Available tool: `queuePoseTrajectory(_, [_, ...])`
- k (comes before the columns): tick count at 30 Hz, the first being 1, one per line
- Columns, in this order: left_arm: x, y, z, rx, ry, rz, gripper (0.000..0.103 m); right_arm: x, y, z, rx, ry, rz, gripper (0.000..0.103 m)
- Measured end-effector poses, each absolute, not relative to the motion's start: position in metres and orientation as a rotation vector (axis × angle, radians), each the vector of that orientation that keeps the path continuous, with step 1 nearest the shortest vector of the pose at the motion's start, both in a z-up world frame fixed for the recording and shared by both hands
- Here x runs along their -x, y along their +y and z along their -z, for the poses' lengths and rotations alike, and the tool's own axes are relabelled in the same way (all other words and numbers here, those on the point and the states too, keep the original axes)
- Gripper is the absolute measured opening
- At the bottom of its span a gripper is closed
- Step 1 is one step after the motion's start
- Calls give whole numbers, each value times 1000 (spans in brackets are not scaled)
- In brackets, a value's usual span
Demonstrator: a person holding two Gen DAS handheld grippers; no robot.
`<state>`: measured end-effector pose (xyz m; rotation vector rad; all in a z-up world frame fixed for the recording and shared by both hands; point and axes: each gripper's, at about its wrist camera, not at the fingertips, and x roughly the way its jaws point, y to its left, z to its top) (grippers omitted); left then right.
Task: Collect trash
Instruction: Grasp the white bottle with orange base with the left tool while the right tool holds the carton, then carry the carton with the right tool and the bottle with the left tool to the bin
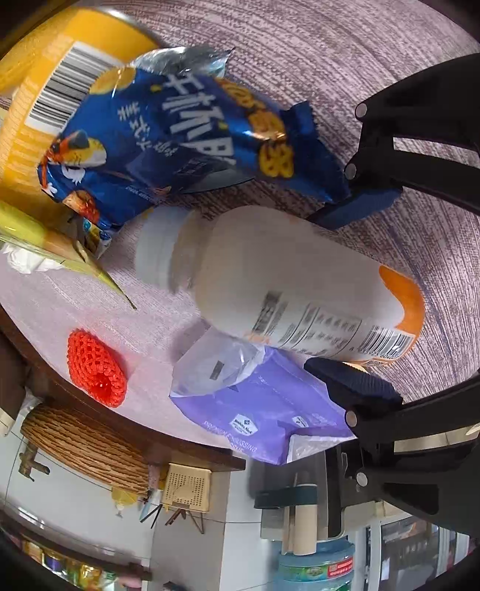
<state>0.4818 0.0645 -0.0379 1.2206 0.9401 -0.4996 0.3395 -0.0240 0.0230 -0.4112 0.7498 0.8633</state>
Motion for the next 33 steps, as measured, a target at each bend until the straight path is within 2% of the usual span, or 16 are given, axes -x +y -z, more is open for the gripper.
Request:
queuePoseTrajectory(2, [-480, 65, 38, -1201, 937, 509, 61, -339, -26, -22, 404, 748, -851, 51])
queuePoseTrajectory(9, [-459, 81, 39, -1089, 902, 464, 61, -332, -31, -23, 363, 718, -837, 51])
queuePoseTrajectory(16, [-417, 131, 31, -795, 842, 354, 61, -315, -44, -28, 277, 680, -832, 51])
queuePoseTrajectory(23, [-339, 160, 17, -511, 773, 307, 61, -291, -53, -28, 211, 644, -835, 51])
queuePoseTrajectory(33, [-235, 147, -14, -234, 591, 222, 61, -257, -74, -30, 119, 574, -792, 51])
